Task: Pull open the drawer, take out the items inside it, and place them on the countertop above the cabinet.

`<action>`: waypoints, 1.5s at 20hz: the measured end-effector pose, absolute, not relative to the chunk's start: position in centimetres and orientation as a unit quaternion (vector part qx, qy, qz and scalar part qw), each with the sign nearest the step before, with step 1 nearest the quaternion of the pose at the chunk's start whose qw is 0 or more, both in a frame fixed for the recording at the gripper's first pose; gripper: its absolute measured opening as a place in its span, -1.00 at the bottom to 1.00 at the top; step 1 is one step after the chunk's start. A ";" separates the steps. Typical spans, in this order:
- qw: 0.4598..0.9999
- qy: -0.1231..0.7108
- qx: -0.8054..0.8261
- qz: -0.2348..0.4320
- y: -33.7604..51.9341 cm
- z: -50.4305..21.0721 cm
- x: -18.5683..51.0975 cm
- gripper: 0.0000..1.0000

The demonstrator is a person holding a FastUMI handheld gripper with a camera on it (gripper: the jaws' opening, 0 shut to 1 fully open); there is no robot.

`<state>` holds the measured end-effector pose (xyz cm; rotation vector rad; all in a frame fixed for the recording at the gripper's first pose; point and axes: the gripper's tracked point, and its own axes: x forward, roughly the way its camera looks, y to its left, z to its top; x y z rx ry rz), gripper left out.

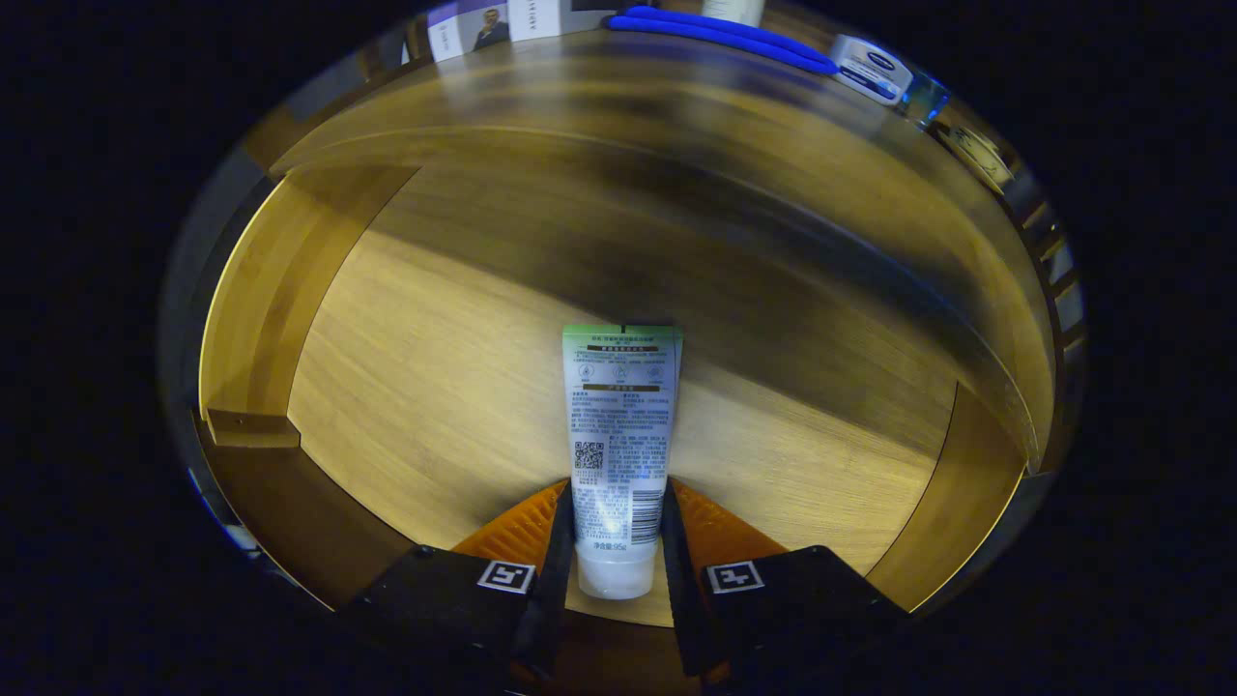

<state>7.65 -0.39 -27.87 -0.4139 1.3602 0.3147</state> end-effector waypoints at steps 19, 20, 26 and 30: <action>0.779 0.518 -0.247 0.253 1.9 -24.6 10.0 -0.42; 0.780 0.513 -0.246 0.259 2.1 -24.3 10.1 -0.42; 0.804 0.480 -0.211 0.280 3.0 -19.7 11.3 -0.42; 0.825 0.460 -0.187 0.270 3.2 -16.5 13.1 -0.42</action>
